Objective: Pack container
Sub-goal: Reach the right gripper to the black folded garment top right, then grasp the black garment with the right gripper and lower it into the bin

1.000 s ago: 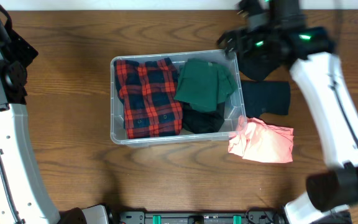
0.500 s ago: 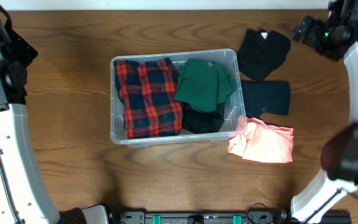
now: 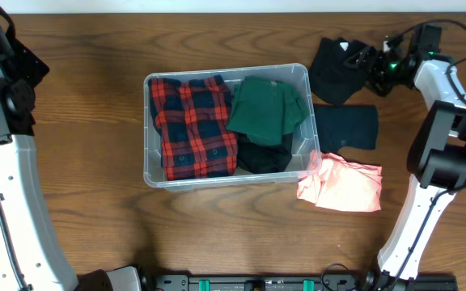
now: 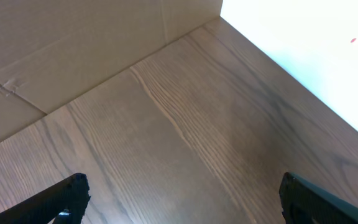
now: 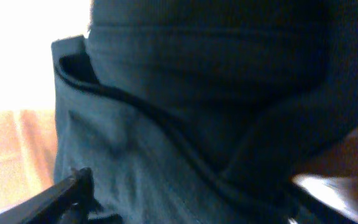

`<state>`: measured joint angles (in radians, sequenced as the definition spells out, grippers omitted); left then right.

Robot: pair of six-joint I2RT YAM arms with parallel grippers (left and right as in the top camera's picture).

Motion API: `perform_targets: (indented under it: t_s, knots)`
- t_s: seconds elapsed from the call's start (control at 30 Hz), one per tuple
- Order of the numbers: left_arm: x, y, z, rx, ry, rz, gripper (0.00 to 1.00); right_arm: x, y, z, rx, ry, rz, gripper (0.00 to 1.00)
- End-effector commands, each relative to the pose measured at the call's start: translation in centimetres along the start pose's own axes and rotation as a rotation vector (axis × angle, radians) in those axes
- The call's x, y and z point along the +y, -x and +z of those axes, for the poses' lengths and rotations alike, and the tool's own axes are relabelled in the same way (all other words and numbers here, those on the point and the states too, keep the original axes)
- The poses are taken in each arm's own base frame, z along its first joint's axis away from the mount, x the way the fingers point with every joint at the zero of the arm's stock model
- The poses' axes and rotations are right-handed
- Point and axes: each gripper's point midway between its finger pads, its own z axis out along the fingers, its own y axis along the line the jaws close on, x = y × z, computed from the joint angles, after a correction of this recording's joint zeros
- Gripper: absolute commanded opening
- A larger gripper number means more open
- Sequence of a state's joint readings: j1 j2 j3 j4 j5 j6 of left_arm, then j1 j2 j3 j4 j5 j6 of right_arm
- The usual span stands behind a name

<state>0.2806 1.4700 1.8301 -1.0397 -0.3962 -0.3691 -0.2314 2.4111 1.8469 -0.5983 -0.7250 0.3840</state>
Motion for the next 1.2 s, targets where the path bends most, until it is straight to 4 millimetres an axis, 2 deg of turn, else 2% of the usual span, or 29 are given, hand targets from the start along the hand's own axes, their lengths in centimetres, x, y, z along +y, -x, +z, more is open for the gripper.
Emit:
perform_targets:
  t_s: [0.0,0.03,0.1,0.2,0.3,0.4,0.57,0.67,0.8,0.87,1.0,1.1,1.17]
  knots:
    - [0.3,0.1,0.2,-0.003,0.020,-0.002,0.98,-1.8,-3.5,3.7,0.125,0.028,0.088,0.70]
    - [0.3,0.1,0.2,-0.003,0.020,-0.002,0.98,-1.8,-3.5,3.8,0.125,0.028,0.087,0.66]
    - [0.3,0.1,0.2,-0.003,0.020,-0.002,0.98,-1.7,-3.3,3.7,0.120,0.027,0.082,0.43]
    - [0.3,0.1,0.2,-0.003,0.020,-0.002,0.98,-1.4,-2.9,3.0,0.105,0.029,0.085,0.19]
    - [0.3,0.1,0.2,-0.003,0.020,-0.002,0.98,-0.5,-2.1,1.4,0.080,0.037,0.082,0.01]
    - [0.3,0.1,0.2,-0.003,0.020,-0.002,0.98,2.5,-1.1,-1.5,0.045,0.093,0.033,0.01]
    - [0.3,0.1,0.2,-0.003,0.020,-0.002,0.98,11.4,-0.7,-8.2,-0.034,0.251,-0.185,0.01]
    - [0.3,0.1,0.2,-0.003,0.020,-0.002,0.98,17.4,-1.9,-12.4,-0.081,0.330,-0.330,0.01]
    - [0.3,0.1,0.2,-0.003,0.020,-0.002,0.98,24.4,-5.0,-17.2,-0.139,0.400,-0.527,0.01]
    - [0.3,0.1,0.2,-0.003,0.020,-0.002,0.98,26.9,-6.7,-18.5,-0.141,0.437,-0.587,0.01]
    - [0.3,0.1,0.2,-0.003,0.020,-0.002,0.98,31.4,-11.8,-20.2,-0.033,0.619,-0.686,0.01]
    - [0.3,0.1,0.2,-0.003,0.020,-0.002,0.98,33.2,-15.0,-20.5,0.084,0.740,-0.704,0.01]
    - [0.3,0.1,0.2,-0.003,0.020,-0.002,0.98,33.4,-16.6,-19.7,0.145,0.754,-0.691,0.01]
